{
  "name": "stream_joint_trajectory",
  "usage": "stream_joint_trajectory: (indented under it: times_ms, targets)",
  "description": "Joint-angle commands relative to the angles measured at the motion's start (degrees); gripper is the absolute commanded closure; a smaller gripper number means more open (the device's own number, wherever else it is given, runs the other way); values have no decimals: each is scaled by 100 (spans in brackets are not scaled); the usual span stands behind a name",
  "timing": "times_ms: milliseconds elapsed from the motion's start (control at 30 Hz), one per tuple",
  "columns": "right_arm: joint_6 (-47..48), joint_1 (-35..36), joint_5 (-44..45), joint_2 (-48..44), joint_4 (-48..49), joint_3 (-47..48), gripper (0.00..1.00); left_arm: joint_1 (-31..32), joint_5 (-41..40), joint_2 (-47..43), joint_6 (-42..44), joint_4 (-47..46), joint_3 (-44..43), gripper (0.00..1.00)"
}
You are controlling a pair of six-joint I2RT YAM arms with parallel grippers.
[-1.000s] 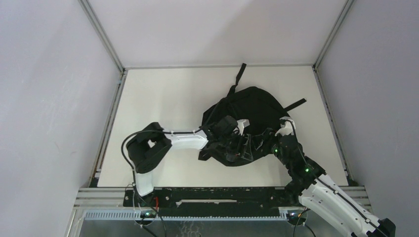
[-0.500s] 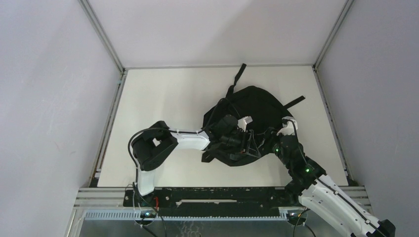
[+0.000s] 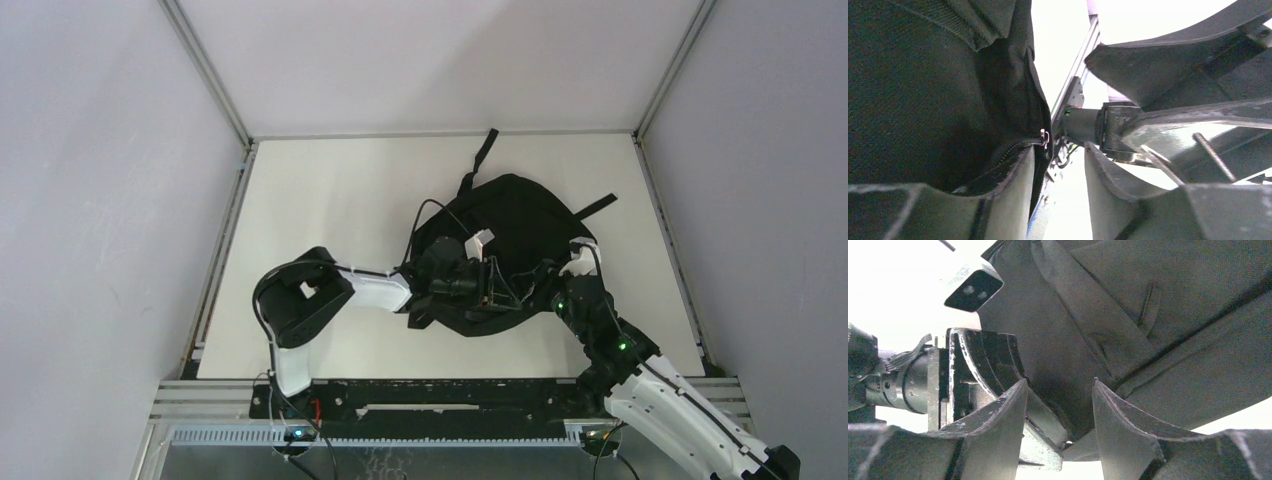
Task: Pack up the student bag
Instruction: Adjust the student bag at the center of the board.
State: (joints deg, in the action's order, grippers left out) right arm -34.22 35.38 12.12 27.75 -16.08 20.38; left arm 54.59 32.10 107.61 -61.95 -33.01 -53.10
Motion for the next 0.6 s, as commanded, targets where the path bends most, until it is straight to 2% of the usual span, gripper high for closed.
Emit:
stream_joint_trajectory:
  times_ms: [0, 267, 433, 567]
  targets:
    - [-64, 13, 43, -55, 172, 18, 42, -45, 127, -58, -440, -1147, 120, 57]
    - [-149, 13, 352, -136, -134, 18, 41, -44, 109, -133, -337, -1084, 185, 69]
    - [-688, -8, 1056, -399, -723, 19, 42, -45, 173, -58, -363, -1084, 165, 72]
    - [-829, -55, 1052, -483, -993, -8, 44, -45, 200, -44, -351, -1084, 153, 73]
